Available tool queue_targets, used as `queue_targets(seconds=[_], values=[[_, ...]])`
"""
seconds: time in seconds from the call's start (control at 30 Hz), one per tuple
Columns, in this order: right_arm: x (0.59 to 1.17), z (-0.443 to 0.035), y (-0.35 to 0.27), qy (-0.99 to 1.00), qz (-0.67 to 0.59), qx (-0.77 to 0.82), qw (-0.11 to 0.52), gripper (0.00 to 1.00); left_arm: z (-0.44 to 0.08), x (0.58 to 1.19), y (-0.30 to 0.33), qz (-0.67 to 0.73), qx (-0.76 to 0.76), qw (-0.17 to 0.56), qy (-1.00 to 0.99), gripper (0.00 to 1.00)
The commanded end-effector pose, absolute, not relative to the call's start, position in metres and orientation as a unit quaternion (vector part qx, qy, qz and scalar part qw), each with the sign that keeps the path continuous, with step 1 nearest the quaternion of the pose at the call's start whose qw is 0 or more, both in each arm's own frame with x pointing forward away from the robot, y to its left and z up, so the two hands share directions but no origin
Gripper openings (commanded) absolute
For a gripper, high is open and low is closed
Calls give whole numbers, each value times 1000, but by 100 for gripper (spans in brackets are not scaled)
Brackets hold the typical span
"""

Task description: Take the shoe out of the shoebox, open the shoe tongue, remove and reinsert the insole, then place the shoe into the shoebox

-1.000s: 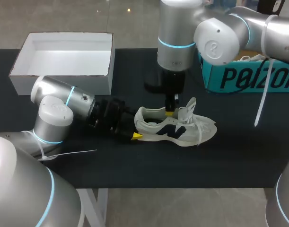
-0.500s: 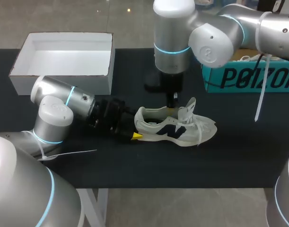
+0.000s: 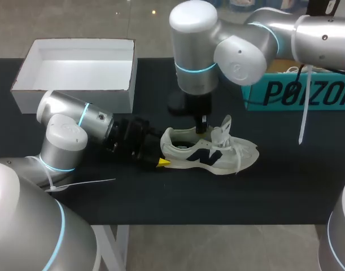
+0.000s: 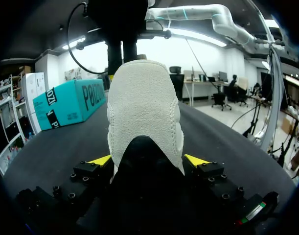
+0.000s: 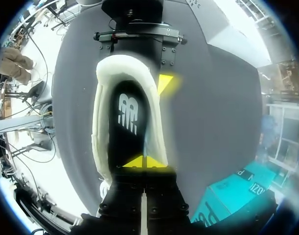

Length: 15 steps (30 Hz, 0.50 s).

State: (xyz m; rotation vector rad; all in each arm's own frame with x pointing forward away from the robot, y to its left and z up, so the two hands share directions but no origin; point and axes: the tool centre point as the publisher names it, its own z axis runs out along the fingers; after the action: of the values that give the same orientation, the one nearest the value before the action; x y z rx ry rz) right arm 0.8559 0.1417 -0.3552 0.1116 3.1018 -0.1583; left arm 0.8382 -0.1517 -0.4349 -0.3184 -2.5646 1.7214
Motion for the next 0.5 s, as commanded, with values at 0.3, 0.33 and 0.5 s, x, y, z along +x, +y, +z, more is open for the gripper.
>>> queue_targets(seconds=[0.3,0.33,0.5], values=[[853,-388,142,997,-59,40,-2,0,-437,838,-152,555,-103,18,-826,0],[854,-390,142,997,-59,41,-3,0,-437,838,-152,555,-103,18,-826,0],[854,-394,140,997,-61,44,-10,0,-437,838,-152,555,-103,18,-826,0]])
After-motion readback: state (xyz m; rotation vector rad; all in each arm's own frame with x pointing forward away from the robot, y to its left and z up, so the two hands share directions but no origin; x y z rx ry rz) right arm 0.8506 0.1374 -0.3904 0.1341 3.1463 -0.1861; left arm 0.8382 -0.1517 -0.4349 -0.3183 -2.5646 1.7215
